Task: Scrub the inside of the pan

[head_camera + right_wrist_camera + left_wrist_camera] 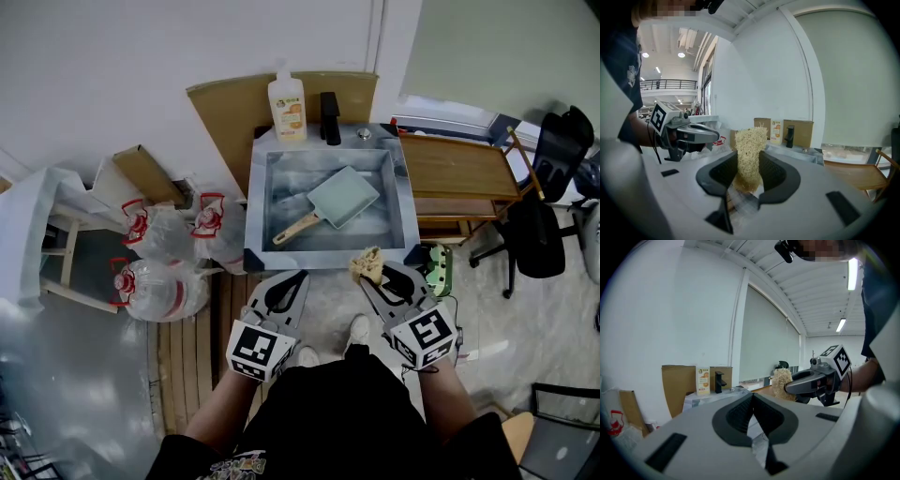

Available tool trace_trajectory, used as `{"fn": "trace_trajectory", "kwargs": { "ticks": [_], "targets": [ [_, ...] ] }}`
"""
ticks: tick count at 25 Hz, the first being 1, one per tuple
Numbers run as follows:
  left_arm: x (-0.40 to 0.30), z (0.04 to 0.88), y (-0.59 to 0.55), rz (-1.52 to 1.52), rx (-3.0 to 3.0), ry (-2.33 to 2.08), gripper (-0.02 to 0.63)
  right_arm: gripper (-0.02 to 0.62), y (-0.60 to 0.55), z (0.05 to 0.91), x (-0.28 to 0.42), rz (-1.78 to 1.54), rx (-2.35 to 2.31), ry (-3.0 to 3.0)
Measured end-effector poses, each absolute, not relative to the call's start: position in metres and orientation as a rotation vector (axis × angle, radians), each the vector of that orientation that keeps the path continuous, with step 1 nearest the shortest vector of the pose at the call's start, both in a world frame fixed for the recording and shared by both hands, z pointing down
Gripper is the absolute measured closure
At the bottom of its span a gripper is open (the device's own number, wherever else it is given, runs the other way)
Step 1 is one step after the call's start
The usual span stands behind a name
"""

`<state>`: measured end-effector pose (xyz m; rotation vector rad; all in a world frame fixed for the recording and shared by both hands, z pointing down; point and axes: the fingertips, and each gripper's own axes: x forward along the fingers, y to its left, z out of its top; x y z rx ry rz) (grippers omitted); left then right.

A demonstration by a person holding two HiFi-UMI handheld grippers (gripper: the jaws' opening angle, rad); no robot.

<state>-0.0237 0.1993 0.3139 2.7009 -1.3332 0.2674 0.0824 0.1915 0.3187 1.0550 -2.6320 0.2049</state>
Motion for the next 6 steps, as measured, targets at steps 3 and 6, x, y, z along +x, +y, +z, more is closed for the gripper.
{"fn": "trace_trajectory", "kwargs": {
  "ticks": [3, 6],
  "targets": [
    [-0.0197, 0.3133, 0.2001, 0.267, 2.705, -1.325, 0.597, 0.453, 0.1929, 0.3166, 0.085, 0.197, 1.054, -2.634],
    [-0.0144, 0.3125, 0.2006, 0.267, 2.708, -1.316, 0.597, 0.453, 0.193, 0.3155, 0.0893, 0.188, 1.054, -2.633]
  ]
}}
